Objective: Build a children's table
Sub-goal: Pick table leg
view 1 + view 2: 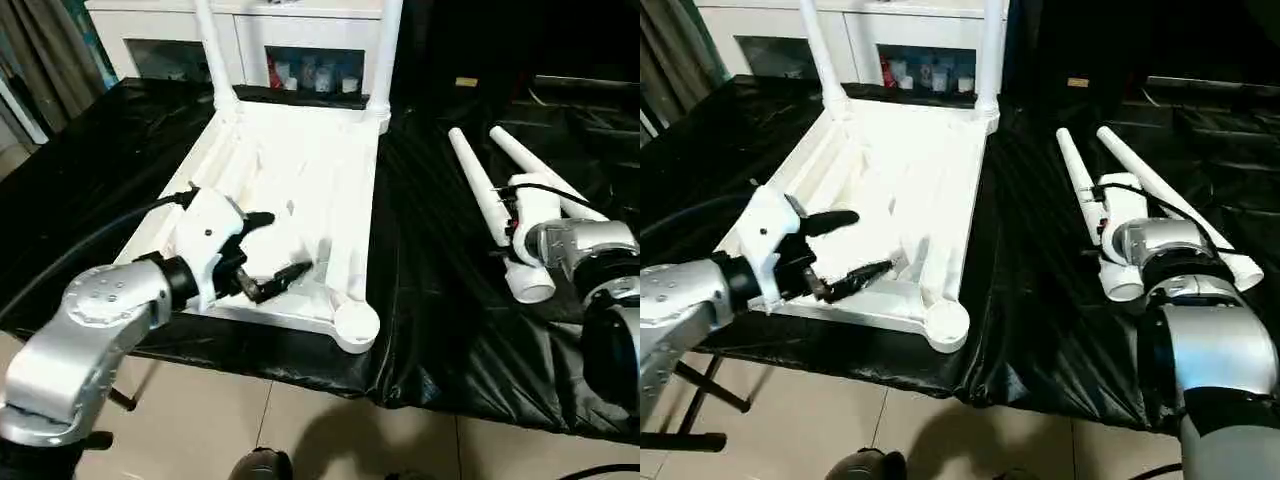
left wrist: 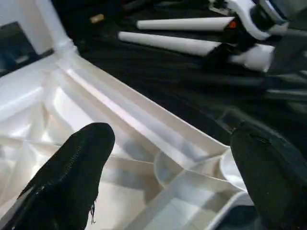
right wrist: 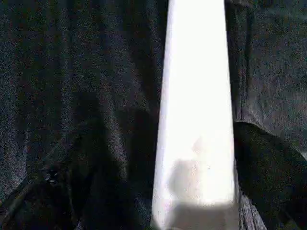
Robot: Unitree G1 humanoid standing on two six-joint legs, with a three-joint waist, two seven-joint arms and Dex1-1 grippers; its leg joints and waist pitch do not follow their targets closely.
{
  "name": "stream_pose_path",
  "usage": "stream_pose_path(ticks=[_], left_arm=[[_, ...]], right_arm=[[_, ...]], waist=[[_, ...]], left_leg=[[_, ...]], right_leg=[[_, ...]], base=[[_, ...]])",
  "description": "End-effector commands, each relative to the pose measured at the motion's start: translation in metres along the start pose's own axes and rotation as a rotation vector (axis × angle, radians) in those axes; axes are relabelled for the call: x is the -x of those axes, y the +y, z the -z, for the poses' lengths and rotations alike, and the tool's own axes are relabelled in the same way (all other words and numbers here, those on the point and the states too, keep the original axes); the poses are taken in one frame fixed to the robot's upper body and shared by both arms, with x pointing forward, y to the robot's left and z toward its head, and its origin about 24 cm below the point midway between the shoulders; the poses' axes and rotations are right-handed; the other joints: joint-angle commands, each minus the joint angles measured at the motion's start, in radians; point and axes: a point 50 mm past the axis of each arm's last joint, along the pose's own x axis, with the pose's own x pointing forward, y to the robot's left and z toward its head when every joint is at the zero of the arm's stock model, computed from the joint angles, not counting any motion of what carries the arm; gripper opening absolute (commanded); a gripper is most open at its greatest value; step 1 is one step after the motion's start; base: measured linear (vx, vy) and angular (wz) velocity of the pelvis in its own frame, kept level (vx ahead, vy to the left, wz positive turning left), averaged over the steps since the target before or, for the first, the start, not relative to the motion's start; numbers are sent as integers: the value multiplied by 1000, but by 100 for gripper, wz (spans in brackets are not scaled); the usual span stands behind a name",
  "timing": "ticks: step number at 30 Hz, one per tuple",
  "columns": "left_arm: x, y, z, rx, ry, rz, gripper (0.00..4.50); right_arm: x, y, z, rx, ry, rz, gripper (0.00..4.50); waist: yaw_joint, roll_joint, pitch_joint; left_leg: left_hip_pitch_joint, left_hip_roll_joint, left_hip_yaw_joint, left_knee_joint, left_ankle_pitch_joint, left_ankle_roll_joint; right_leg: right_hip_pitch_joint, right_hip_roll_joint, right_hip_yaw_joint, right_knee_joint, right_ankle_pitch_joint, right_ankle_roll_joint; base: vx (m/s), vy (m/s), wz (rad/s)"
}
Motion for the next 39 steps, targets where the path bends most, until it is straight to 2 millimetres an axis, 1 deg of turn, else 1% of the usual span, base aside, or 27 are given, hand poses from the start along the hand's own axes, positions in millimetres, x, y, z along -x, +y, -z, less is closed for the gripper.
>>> stream_pose_path(ticks=[1, 2, 3, 4, 5, 6, 7, 8, 13, 14, 16, 20, 21, 23, 24, 25, 26, 27, 28, 30, 33, 34, 35, 36, 37, 38, 39], left_arm=[[4, 1, -4, -13, -3, -1, 450], [4, 2, -4, -12, -3, -9, 450], [5, 3, -4, -10, -2, -14, 450], [5, 3, -4, -8, -3, -16, 450], [4, 3, -4, -7, -4, -19, 450], [4, 3, -4, -7, -4, -19, 450], [3, 4, -3, -8, -5, -23, 450], [2, 5, -3, -8, -7, -23, 450], [-3, 10, -5, -21, -21, -35, 450], [-4, 12, -5, -22, -27, -40, 450], [-6, 15, -6, -21, -33, -52, 450], [-10, 18, -5, -24, -39, -68, 450], [-12, 19, -5, -19, -48, -69, 450], [-14, 20, -5, -13, -56, -72, 450], [-17, 21, -5, 1, -71, -82, 450], [-18, 21, -5, 8, -77, -88, 450], [-20, 21, -4, 15, -81, -98, 450], [-22, 22, -3, 18, -84, -104, 450], [-24, 22, -2, 28, -89, -114, 450], [-26, 23, -1, 34, -93, -122, 450], [-33, 27, -2, 62, -121, -172, 450], [-35, 30, -2, 79, -133, -203, 450], [-39, 33, -3, 97, -144, -243, 450], [-43, 36, -3, 111, -153, -290, 450], [-45, 37, -3, 113, -155, -308, 450], [-47, 37, -4, 118, -160, -315, 450], [-53, 36, -6, 139, -174, -333, 450]], right_arm=[[-1, -1, 8, -50, 37, -4, 414], [-1, -1, 7, -69, 33, -6, 408], [0, -1, 7, -79, 31, -8, 397], [0, -1, 6, -90, 28, -12, 383], [0, 1, 5, -123, 24, -27, 374], [0, 1, 5, -123, 24, -27, 369], [0, 2, 5, -166, 16, -44, 363], [0, 3, 4, -184, 13, -49, 352], [-1, 1, 7, -229, 12, -46, 308], [-1, 1, 8, -235, 12, -44, 294], [-1, 0, 10, -256, 14, -41, 285], [-1, -2, 13, -286, 16, -35, 249], [-1, -2, 13, -317, 6, -41, 240], [-1, -3, 11, -350, -10, -52, 219], [1, -4, 8, -412, -41, -74, 213], [1, -5, 7, -438, -55, -83, 211], [2, -6, 6, -465, -68, -96, 196], [3, -6, 6, -482, -76, -104, 196], [3, -7, 6, -493, -79, -114, 188], [3, -7, 6, -505, -86, -124, 186], [7, -8, -3, -569, -151, -185, 184], [9, -8, -9, -596, -194, -228, 184], [13, -8, -19, -613, -266, -280, 184], [18, -7, -29, -644, -340, -346, 184], [19, -7, -32, -659, -364, -371, 184], [21, -6, -35, -653, -394, -392, 184], [24, -3, -41, -617, -451, -459, 184]], waist=[[1, -10, -59], [1, -12, -62], [2, -10, -61], [2, -10, -64], [2, -11, -64], [2, -11, -68], [3, -12, -72], [4, -11, -70], [7, -12, -81], [7, -8, -84], [8, -8, -85], [10, -8, -86], [10, -9, -86], [11, -5, -86], [12, -4, -85], [11, -6, -85], [12, -6, -86], [12, 0, -86], [9, -4, -85], [11, -4, -86], [10, -8, -87], [10, -8, -88], [8, -12, -89], [8, -12, -90], [10, -13, -91], [9, -18, -91], [10, -17, -93]], left_leg=[[44, 50, -29, -77, -355, -55], [45, 50, -30, -77, -356, -59], [45, 50, -30, -77, -356, -62], [46, 50, -30, -76, -353, -64], [45, 50, -29, -76, -347, -64], [44, 50, -28, -74, -332, -61], [45, 50, -28, -72, -323, -59], [43, 49, -27, -72, -318, -56], [43, 48, -24, -66, -286, -53], [43, 48, -24, -64, -280, -55], [43, 48, -23, -63, -274, -55], [42, 47, -22, -60, -271, -53], [42, 47, -23, -59, -271, -54], [43, 47, -23, -58, -277, -56], [42, 47, -23, -58, -293, -60], [43, 47, -23, -59, -299, -59], [44, 47, -24, -58, -303, -61], [44, 47, -25, -58, -306, -62], [43, 46, -24, -58, -319, -62], [44, 46, -24, -56, -322, -61], [44, 46, -23, -55, -316, -55], [42, 46, -24, -54, -306, -50], [40, 46, -23, -53, -295, -43], [39, 47, -22, -51, -284, -33], [38, 47, -23, -49, -268, -20], [36, 47, -22, -48, -254, -14], [35, 46, -22, -48, -244, -7]], right_leg=[[19, -57, 30, -68, -259, -239], [20, -58, 30, -67, -261, -237], [19, -57, 30, -67, -256, -235], [20, -57, 30, -66, -251, -236], [20, -57, 30, -66, -239, -238], [23, -57, 30, -64, -221, -242], [25, -57, 30, -63, -212, -244], [24, -57, 29, -62, -206, -247], [27, -56, 28, -58, -176, -255], [29, -56, 28, -55, -167, -258], [29, -56, 28, -55, -155, -261], [29, -56, 28, -55, -161, -258], [29, -56, 28, -54, -161, -258], [28, -56, 29, -55, -165, -257], [28, -56, 29, -55, -176, -254], [28, -56, 29, -57, -182, -252], [28, -56, 29, -56, -186, -251], [27, -56, 28, -55, -187, -251], [28, -53, 28, -57, -195, -249], [26, -55, 28, -58, -210, -246], [28, -56, 28, -61, -208, -243], [30, -56, 28, -58, -199, -244], [32, -55, 27, -58, -188, -245], [32, -56, 28, -57, -175, -247], [35, -57, 27, -57, -160, -248], [35, -57, 27, -56, -154, -250], [36, -57, 26, -55, -147, -252]], base=[[0, 0, 0], [0, 0, 0], [0, 0, 0], [0, 0, 0], [0, 0, 0], [0, 0, 0], [0, 0, 0], [0, 0, 0], [0, 0, 0], [0, 0, 0], [0, 0, 0], [0, 0, 0], [0, 0, 0], [0, 0, 0], [0, 0, 0], [0, 0, 0], [0, 0, 0], [0, 0, 0], [0, 0, 0], [0, 0, 0], [0, 0, 0], [0, 0, 0], [0, 0, 0], [0, 0, 0], [0, 0, 0], [0, 0, 0], [0, 0, 0]])
